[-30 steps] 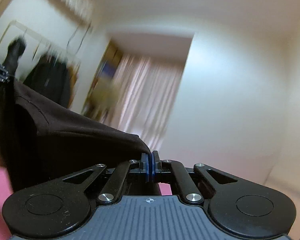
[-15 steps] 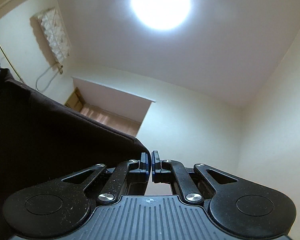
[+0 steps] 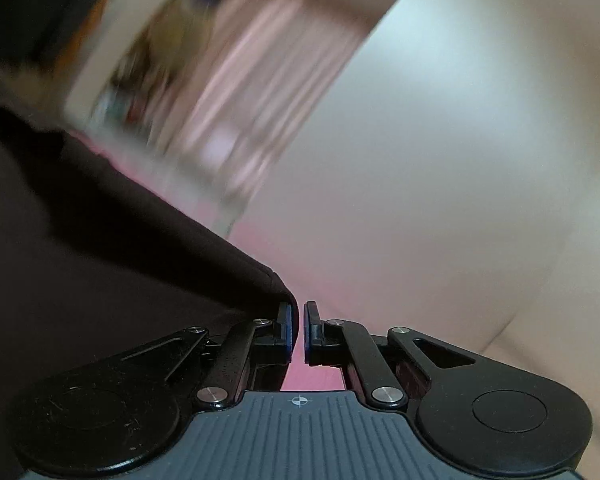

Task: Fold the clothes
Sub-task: 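Lay the sweater flat on the bed and open both grippers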

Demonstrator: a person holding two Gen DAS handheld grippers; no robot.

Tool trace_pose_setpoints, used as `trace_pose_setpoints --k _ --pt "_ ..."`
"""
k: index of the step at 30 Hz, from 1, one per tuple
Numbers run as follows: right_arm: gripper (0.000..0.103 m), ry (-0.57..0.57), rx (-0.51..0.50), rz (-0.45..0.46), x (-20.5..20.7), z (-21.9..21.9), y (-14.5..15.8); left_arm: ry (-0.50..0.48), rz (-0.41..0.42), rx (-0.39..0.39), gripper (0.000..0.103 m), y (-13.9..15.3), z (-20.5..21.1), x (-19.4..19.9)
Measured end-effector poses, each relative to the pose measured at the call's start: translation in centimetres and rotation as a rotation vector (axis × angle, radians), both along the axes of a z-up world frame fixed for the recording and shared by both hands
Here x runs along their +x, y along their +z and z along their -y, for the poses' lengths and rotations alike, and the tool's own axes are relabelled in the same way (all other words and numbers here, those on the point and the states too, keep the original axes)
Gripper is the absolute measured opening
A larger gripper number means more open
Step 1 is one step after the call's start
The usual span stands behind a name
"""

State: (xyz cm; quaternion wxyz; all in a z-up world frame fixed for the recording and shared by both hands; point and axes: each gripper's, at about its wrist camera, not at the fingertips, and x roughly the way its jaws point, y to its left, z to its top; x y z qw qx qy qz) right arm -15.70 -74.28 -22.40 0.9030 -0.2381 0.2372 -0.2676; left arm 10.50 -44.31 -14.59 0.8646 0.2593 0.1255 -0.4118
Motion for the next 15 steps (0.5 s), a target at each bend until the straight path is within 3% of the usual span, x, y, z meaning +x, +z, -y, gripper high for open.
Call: trace_pose_setpoints --k 1,3,5,7,9,11,15 --pt "0.005 -0.018 0.059 -0.084 2.2 1.3 -3.3 0.020 -0.070 0.046 0.030 -3.7 2.0 1.9" --pt "0.064 -0.032 0.165 -0.129 3.8 2.6 -7.5 0.031 -0.172 0.116 0.033 -9.5 4.1 3.8" --pt "0.067 -0.026 0.233 -0.127 3.7 2.8 -9.7 0.037 -0.190 0.154 0.033 -12.9 4.8 5.0" --pt "0.066 -0.021 0.299 -0.127 3.2 3.0 -11.3 0.035 -0.186 0.155 0.035 -14.4 4.3 5.1" --pt "0.067 -0.021 0.355 -0.128 1.2 3.2 -11.0 0.052 -0.187 0.144 0.038 -14.0 2.8 5.0" --pt "0.067 -0.033 0.418 -0.103 -3.3 3.0 -9.7 0.065 -0.185 0.128 0.042 -12.9 0.1 3.4" --pt "0.067 -0.066 0.570 -0.026 -12.1 0.0 -5.2 0.045 -0.195 0.078 0.050 -8.4 -5.7 -0.4"
